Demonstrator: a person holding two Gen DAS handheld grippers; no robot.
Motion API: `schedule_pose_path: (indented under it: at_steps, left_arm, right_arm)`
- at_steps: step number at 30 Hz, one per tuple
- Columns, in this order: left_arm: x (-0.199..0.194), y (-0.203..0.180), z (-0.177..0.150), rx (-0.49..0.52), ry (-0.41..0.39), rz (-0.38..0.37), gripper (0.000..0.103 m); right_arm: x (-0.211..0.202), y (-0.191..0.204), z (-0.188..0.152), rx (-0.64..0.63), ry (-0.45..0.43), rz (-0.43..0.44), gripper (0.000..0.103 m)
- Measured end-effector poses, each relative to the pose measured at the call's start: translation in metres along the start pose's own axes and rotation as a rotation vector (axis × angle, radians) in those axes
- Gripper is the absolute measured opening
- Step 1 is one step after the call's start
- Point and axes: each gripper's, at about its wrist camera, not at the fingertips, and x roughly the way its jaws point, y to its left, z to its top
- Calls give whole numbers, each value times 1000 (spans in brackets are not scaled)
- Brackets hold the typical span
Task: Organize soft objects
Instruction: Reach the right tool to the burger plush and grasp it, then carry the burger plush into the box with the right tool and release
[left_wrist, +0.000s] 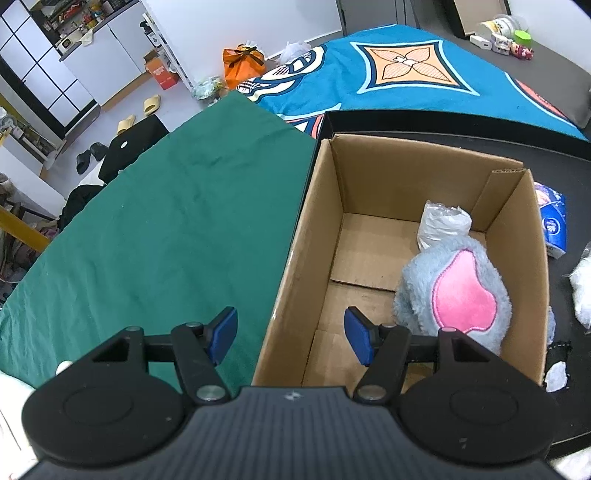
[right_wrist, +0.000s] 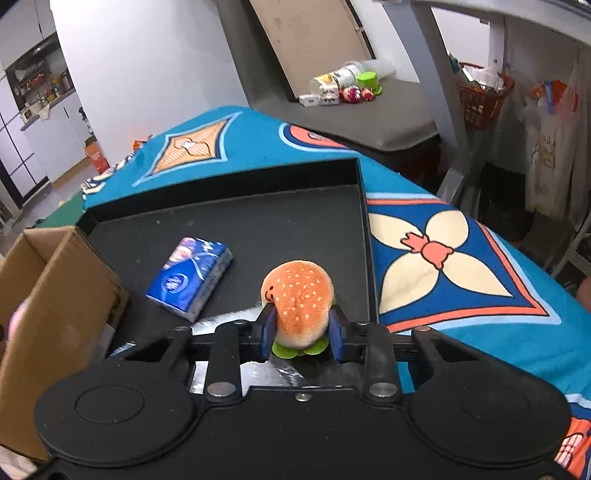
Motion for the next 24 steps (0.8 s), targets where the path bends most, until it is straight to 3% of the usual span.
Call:
schedule_pose_path:
  at_steps: [15, 24]
  left_arm:
    - [-13, 5, -5, -9, -25, -10, 63]
    - [-19, 9, -8, -19, -42, -31, 63]
  right_arm:
    - [-31, 15, 19, 31, -61, 61, 28]
    - [-52, 20, 34, 91, -100, 143, 28]
